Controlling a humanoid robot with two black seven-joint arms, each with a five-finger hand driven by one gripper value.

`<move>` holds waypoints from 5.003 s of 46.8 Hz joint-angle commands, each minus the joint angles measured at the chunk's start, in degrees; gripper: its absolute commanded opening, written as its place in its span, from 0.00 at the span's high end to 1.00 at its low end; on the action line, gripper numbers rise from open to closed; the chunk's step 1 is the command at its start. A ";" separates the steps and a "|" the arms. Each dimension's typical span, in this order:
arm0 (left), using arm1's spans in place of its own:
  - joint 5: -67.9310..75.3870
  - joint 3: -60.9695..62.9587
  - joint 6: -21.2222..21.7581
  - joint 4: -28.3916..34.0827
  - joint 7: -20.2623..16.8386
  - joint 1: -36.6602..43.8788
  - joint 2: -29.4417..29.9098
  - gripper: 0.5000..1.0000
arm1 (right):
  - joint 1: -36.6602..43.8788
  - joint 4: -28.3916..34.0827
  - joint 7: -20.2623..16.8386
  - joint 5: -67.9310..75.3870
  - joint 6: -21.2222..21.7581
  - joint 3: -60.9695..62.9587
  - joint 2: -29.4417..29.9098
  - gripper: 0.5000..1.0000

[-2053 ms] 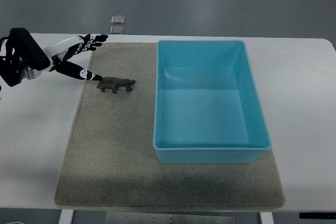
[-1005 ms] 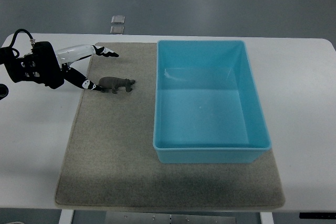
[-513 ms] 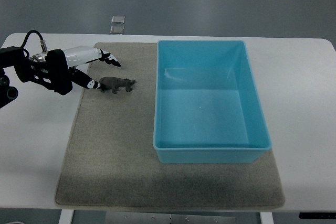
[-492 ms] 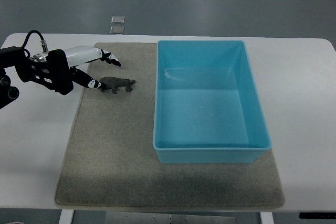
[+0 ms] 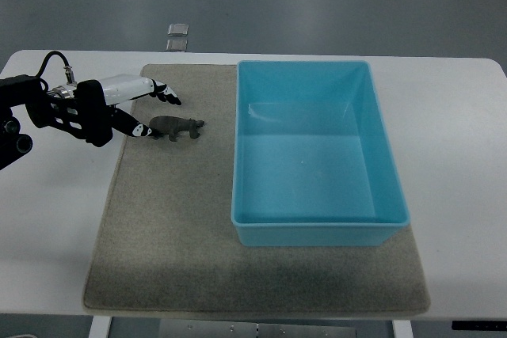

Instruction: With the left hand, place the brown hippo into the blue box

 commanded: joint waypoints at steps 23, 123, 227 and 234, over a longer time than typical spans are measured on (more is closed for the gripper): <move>0.93 0.27 0.09 2.90 -1.16 0.04 -1.59 0.55 | 0.00 0.00 0.00 0.05 0.00 -0.03 0.00 0.13; 0.94 -4.48 3.26 -1.49 -1.16 -7.17 -1.41 1.00 | 0.00 0.00 0.00 -0.04 0.00 -0.03 0.00 0.13; -23.66 0.01 1.76 -6.33 -0.99 -9.28 -13.90 0.01 | 0.00 0.00 0.00 -0.04 0.00 -0.03 0.00 0.13; -32.72 0.01 6.41 -5.45 -0.99 -7.79 -13.01 0.01 | 0.00 0.00 0.00 -0.04 0.00 -0.03 0.00 0.13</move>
